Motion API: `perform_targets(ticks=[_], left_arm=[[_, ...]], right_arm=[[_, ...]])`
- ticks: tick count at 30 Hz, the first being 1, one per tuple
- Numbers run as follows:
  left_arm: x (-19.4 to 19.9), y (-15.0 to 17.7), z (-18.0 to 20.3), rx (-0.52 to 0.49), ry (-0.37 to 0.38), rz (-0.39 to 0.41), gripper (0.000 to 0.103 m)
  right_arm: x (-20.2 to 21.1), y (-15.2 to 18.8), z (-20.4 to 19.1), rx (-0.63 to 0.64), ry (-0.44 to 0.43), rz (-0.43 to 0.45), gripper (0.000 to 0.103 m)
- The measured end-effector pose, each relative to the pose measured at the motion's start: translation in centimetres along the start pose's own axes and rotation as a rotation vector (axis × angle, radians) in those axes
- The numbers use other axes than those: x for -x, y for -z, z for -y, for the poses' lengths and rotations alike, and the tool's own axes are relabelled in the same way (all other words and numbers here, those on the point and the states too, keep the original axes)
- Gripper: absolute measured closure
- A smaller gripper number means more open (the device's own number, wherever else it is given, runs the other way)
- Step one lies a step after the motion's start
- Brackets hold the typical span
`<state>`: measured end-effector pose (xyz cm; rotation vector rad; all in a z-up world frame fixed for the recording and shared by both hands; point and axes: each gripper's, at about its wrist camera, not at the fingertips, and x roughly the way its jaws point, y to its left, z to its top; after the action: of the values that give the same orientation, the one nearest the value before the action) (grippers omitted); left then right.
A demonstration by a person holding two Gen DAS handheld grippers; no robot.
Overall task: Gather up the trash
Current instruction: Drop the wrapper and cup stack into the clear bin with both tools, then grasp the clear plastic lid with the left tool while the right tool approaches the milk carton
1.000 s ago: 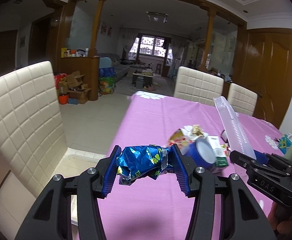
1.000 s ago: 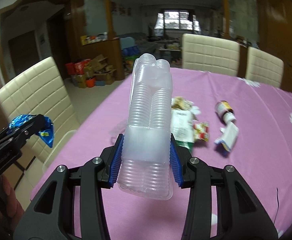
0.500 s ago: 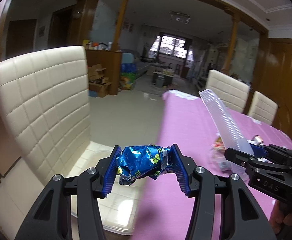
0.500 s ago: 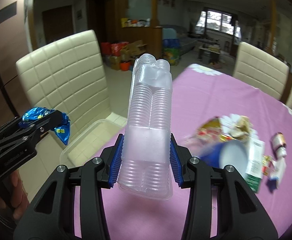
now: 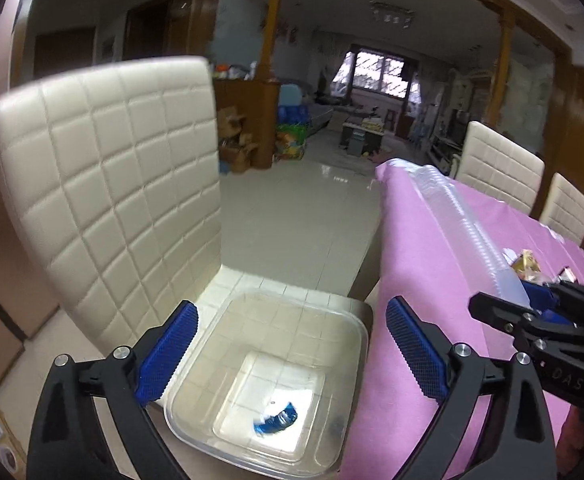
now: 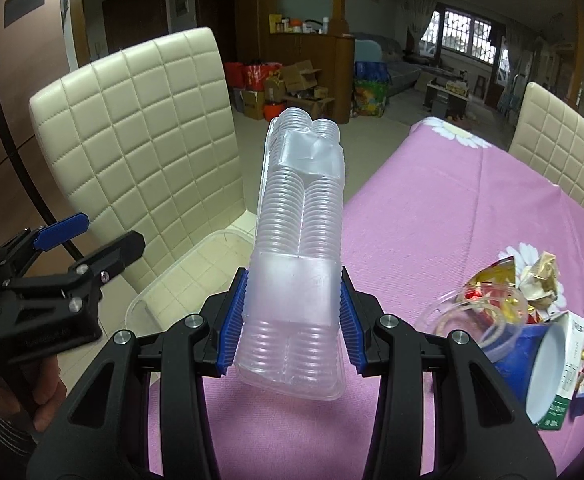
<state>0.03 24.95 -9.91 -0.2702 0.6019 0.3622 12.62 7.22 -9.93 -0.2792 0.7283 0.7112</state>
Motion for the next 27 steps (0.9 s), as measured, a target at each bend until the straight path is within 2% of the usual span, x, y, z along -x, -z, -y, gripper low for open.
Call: perform_targets(ticks=[3, 9, 12, 14, 16, 20, 27], left_arm=[[-0.6, 0.0, -1.5, 0.064, -0.011, -0.02, 0.01], [-0.4, 0.4, -3.2, 0.13, -0.061, -0.019, 0.01], [0.2, 0.5, -4.0, 0.163, -0.079, -0.005, 0.01], [0.5, 0.4, -4.4, 0.173, -0.084, 0.0, 0.01], [0.7, 0.4, -4.5, 0.172, -0.085, -0.002, 0.01], [0.7, 0.5, -3.7, 0.157, -0.063, -0.016, 0.01], [1.0, 0.6, 0.4, 0.066, 0.014, -0.022, 0.01]], right_arm=[[-0.6, 0.0, -0.4, 0.009, -0.014, -0.015, 0.059], [-1.6, -0.2, -2.4, 0.063, -0.056, -0.029, 0.055], [-1.8, -0.5, -3.4, 0.085, -0.084, -0.027, 0.045], [-1.7, -0.6, -3.7, 0.075, -0.101, -0.028, 0.024], [-1.3, -0.5, -3.5, 0.061, -0.093, 0.0, 0.023], [-0.8, -0.3, -2.8, 0.037, -0.076, 0.0, 0.024], [1.5, 1.0, 0.3, -0.032, -0.001, 0.028, 0.024]])
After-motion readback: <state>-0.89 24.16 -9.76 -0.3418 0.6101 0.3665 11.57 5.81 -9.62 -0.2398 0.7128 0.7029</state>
